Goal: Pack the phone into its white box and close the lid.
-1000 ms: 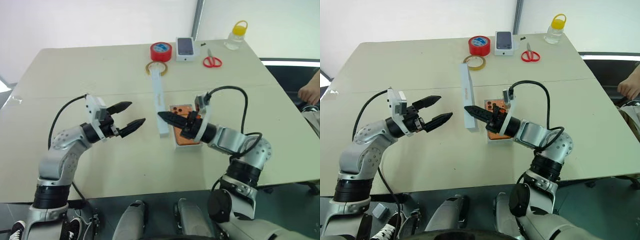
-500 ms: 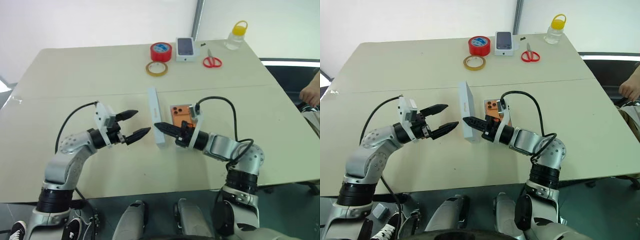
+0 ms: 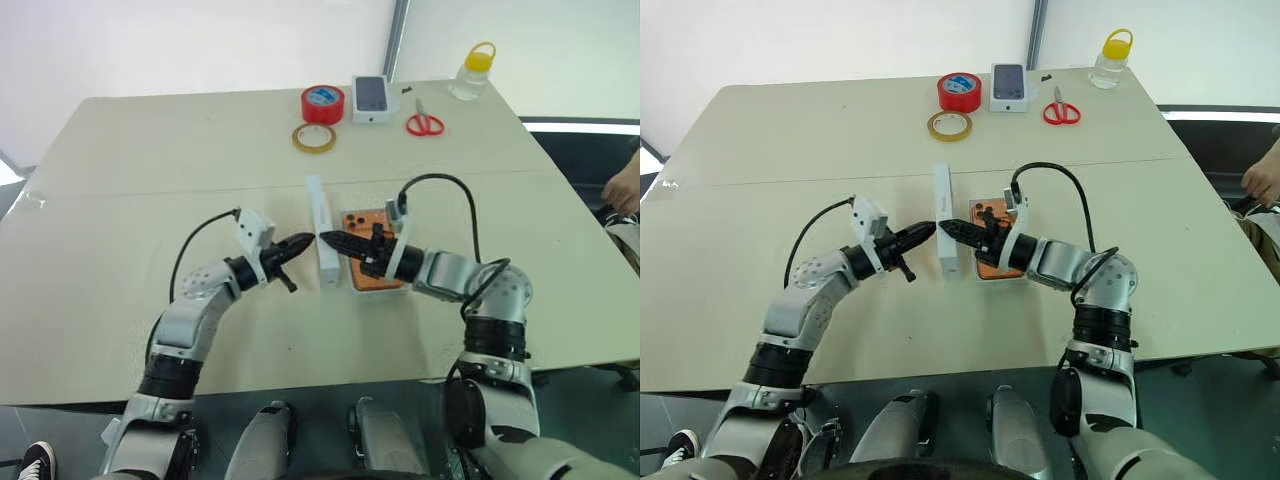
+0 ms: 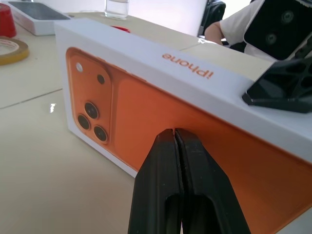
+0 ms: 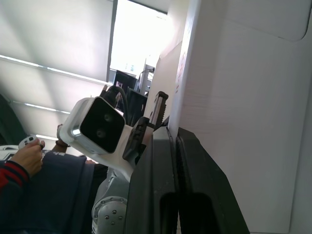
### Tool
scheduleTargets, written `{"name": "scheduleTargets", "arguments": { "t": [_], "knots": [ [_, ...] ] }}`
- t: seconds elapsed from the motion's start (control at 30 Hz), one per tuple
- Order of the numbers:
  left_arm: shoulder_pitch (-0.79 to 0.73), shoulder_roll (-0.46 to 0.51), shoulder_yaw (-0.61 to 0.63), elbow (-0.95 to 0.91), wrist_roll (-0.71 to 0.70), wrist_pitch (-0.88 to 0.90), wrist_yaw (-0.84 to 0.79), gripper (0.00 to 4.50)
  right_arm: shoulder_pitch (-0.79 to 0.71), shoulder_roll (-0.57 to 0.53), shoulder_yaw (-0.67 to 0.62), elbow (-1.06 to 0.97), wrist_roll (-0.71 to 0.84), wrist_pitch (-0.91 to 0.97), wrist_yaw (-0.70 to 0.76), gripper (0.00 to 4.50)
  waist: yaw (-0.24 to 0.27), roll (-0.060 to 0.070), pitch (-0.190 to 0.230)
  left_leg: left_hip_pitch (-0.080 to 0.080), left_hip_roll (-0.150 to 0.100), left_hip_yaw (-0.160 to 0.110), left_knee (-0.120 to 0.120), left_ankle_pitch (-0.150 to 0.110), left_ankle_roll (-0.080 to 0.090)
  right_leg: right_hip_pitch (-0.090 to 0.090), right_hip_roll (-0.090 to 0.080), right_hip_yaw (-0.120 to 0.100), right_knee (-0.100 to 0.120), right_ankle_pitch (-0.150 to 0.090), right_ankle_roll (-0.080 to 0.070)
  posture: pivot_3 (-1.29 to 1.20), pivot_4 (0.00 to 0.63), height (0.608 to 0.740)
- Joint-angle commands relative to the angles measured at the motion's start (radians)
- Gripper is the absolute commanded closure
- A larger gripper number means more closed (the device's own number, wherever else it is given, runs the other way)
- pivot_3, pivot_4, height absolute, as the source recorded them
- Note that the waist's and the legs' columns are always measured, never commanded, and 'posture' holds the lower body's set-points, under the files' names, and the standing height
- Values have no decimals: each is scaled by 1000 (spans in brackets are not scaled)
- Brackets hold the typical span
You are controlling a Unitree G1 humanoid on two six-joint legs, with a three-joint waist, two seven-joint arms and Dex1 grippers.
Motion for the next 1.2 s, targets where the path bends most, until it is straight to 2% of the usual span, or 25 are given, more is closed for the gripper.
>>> {"name": "scheduleTargets", "arguments": {
  "t": [0.03,0.1,0.17,0.33,0.5,0.6,0.73,0.97,1.2],
  "knots": [
    [-44,-18,-13,7,17,-30,-4,4500,-9,-10,-7,0,10,-19,-13,3558,1,0,0,0,0,0,0,0,0,0,0,0,0,0,0,0,150,740],
    [-52,-32,-19,15,20,-30,-8,4500,-10,-30,-16,-4,1,-42,0,2562,1,0,0,-1,0,0,0,0,0,0,0,0,0,0,0,0,150,740],
    [-60,-54,-24,18,17,-17,-3,4500,-5,-129,28,-55,-91,-88,82,1562,4,0,0,-1,0,0,0,0,0,0,0,0,0,0,0,0,150,740],
    [-70,-85,-38,36,24,-25,-5,4500,4,-290,33,-41,-158,-144,228,1562,6,0,0,-2,-1,0,1,-1,1,0,-1,-1,-1,0,0,0,150,740],
    [-80,-122,-60,44,33,-23,-5,4500,0,-387,66,-33,-284,-269,349,1562,0,0,0,-1,0,1,1,-1,1,0,0,-1,-1,0,0,0,150,740],
    [-84,-107,-41,40,24,-16,-6,4500,-5,-404,106,-7,-407,-389,379,2460,-1,0,0,-1,0,1,1,-1,1,0,0,-1,-1,0,0,0,150,740],
    [-94,-58,2,24,14,14,11,4500,37,-432,271,-47,-633,-608,478,4413,0,0,0,-1,0,1,1,-1,1,0,1,-1,-1,0,0,0,150,740],
    [-158,-35,49,156,71,13,110,4500,68,-443,419,-6,-932,-927,528,4413,8,0,0,-1,0,1,3,-1,1,0,0,-1,-1,0,1,0,150,740],
    [-238,-67,0,355,180,-36,161,4500,59,-421,414,45,-1012,-1005,539,4413,25,-1,1,-1,0,1,3,0,1,0,0,-1,-1,0,1,0,150,740]
  ]
}}
